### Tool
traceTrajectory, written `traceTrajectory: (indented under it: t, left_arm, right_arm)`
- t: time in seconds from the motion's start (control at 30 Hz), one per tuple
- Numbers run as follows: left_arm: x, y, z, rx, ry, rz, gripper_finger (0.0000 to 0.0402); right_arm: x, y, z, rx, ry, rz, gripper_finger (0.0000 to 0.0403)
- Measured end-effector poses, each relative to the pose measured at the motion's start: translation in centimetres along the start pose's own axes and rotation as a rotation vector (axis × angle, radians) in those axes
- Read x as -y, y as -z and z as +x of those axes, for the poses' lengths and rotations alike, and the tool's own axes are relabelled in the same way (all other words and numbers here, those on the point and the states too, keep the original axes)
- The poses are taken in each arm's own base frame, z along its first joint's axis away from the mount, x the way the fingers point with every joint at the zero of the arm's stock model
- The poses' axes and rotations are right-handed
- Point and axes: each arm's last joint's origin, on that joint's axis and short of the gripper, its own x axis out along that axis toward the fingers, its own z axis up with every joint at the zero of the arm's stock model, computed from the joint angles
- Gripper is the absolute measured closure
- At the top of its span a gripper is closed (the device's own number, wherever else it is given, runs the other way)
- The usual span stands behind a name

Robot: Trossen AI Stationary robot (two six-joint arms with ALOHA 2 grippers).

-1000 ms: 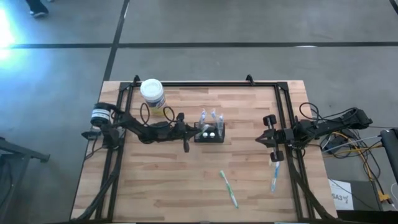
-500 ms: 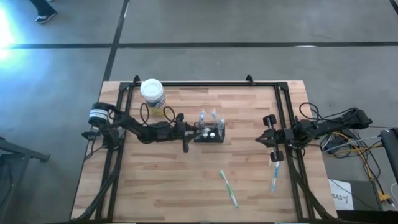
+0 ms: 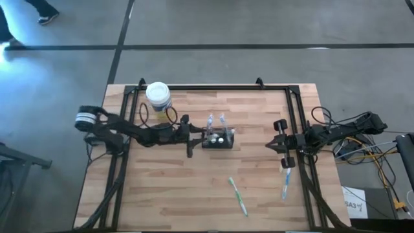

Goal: Pick & Place toothbrushing station
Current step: Put the green toothbrush into the wire organizer

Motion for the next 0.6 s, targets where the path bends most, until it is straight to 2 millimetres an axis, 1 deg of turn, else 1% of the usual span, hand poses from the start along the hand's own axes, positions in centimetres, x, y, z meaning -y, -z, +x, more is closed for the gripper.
traceTrajectory:
  t: [0.13,0.27,0.43,0.53,0.6]
  left_arm:
    - [0.1,-2.4,-1.9,-0.028,0.088,0.055,0.0235]
    - [-0.3,-5.0,-4.6,-0.074,0.089,0.110,0.0262]
    - [-0.7,-8.1,-8.3,-0.143,0.095,0.157,0.0325]
    - [-0.9,-9.4,-10.3,-0.185,0.098,0.175,0.0374]
    - [-1.0,-9.9,-11.6,-0.219,0.100,0.174,0.0393]
  right_arm:
    - [0.0,0.0,0.0,-0.003,0.000,0.000,0.0394]
    - [0.0,0.0,0.0,-0.004,0.001,0.000,0.0394]
    - [0.0,0.0,0.0,-0.004,0.001,-0.007,0.0394]
    - [0.0,0.0,0.0,-0.003,0.001,-0.007,0.0394]
    - [0.0,0.0,0.0,-0.003,0.001,-0.007,0.0394]
